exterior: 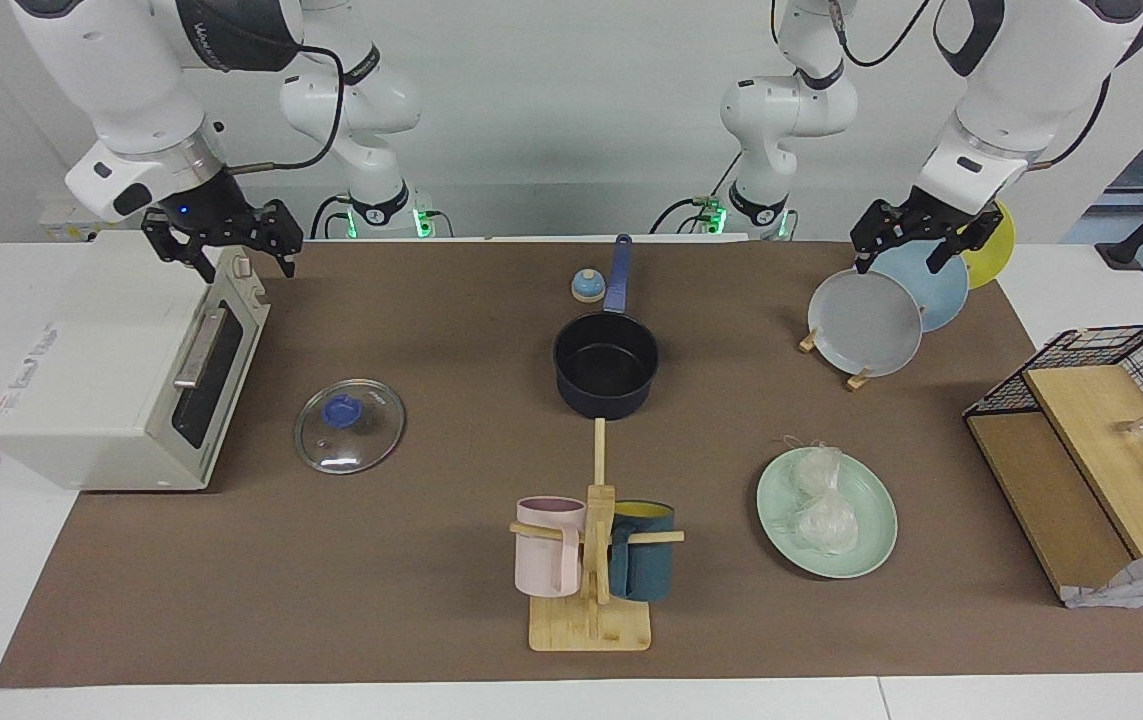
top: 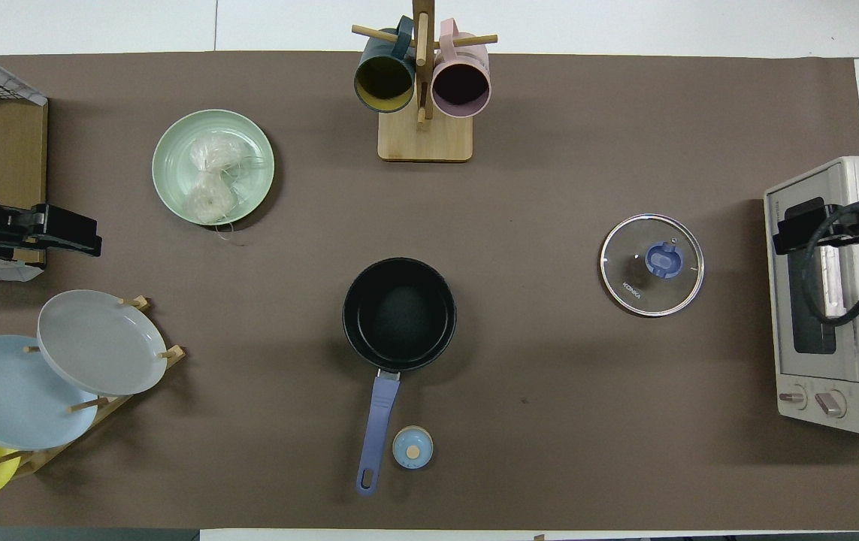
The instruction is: Transfer vermicelli from plate to pot
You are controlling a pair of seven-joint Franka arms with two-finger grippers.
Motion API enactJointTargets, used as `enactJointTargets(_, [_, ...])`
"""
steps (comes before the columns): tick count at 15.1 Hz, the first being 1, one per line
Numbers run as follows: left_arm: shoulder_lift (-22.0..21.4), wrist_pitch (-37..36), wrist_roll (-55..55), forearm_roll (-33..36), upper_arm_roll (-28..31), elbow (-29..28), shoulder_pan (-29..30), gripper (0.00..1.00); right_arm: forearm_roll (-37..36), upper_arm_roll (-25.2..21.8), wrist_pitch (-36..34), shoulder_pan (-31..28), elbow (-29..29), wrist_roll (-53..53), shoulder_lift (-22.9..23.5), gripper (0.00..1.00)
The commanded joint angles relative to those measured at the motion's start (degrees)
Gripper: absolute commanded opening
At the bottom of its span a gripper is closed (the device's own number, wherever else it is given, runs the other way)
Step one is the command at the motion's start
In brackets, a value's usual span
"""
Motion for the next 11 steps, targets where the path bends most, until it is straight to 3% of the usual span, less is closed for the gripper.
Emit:
enactJointTargets(1, [-0.15,2.63,0.48,-0.84,0.44,-0.94,-0.48,1.00,1.03,0.98,4.43,0.10,-3.76,0.00,-1.80,1.00])
enactJointTargets(5, [5.02,8.25,0.48,-0.84,0.44,-1.64,-0.75,1.00,1.29,0.99,15.95,1.95,-14.75,0.09,-2.95,1.00])
enactJointTargets(11, [16.36,21.26,2.75,-2.16,0.35,-1.64,-0.92,1.00,1.29,0.99,35.72,4.15,-21.35,2.73,6.96,1.00])
